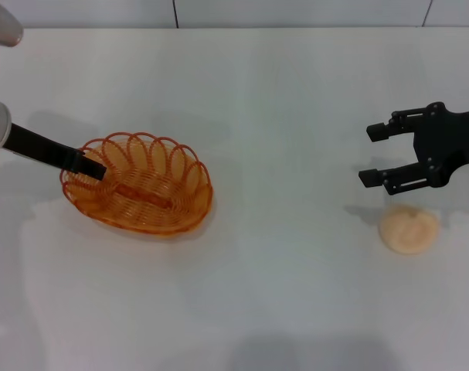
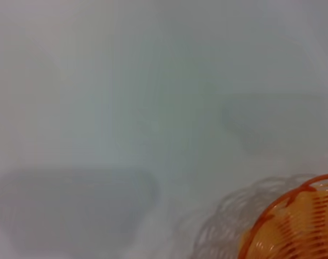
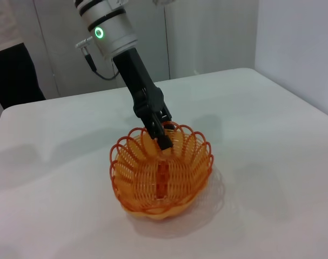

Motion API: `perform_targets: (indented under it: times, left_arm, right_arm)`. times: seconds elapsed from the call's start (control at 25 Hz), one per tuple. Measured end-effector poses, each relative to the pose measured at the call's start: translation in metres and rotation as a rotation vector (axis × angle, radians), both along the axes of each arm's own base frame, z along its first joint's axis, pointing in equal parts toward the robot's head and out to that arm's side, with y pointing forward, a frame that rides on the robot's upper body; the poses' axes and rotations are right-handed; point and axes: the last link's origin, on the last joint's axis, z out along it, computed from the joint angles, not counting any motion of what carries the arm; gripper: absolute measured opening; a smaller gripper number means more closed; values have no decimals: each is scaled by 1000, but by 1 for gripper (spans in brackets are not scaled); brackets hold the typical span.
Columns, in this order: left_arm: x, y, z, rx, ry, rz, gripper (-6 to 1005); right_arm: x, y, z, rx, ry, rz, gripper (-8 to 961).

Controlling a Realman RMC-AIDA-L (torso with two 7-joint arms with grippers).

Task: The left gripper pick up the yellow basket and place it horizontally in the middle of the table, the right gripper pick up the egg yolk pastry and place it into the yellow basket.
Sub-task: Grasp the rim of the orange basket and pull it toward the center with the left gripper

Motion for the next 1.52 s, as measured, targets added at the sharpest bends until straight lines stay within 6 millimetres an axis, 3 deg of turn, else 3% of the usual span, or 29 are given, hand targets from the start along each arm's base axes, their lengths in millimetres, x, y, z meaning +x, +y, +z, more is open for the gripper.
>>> perform_targets:
  times: [0.24,0.68,1.2,1.52]
  left_arm:
    - [1,3,1,27,-9,-7,522]
    - [3,2,-2,18,-20,1,90]
    - [28,-13,0,-16,-172,19,81]
    - [42,-13,-11,11,-302,72,73]
  right_arm:
    - [1,0,1,9,3,-4,722]
    - [2,1,3,19,2,-7,715]
    - [2,1,4,25,13,-9,707]
    - [2,1,5,32,5,19,702]
